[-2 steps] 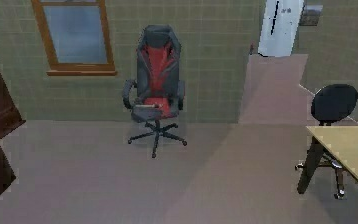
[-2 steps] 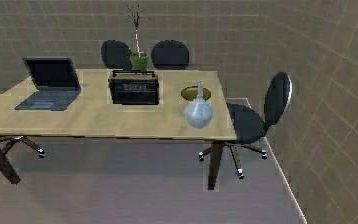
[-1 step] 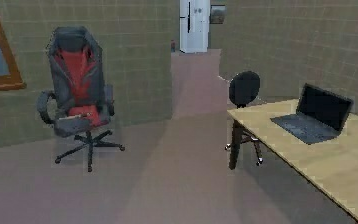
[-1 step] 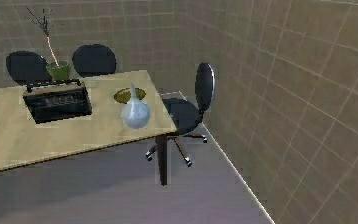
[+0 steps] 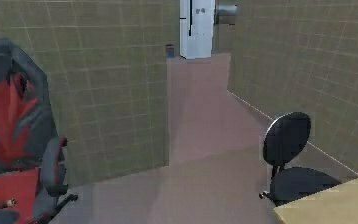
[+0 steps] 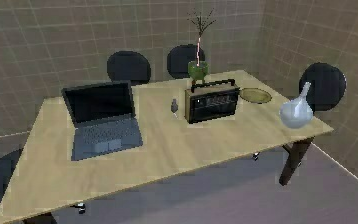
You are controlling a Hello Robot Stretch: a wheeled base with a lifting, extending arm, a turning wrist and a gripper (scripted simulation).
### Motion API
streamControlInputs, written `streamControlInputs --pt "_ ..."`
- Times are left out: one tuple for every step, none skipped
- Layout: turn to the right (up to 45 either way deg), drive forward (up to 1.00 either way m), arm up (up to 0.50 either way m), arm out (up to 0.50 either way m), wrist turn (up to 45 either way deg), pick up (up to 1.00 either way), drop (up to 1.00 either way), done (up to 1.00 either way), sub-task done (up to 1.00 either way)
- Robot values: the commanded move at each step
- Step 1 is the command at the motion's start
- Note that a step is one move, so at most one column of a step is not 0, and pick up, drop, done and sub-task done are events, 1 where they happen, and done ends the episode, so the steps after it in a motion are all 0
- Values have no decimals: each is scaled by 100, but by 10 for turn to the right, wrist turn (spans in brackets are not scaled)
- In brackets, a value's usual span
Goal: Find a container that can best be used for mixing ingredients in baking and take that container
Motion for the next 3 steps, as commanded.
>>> streamControlInputs --pt "0 75 0 0 0 0 0 0 0" --pt "120 0 0 0 0 0 0 0 0" --pt "0 85 0 0 0 0 0 0 0"
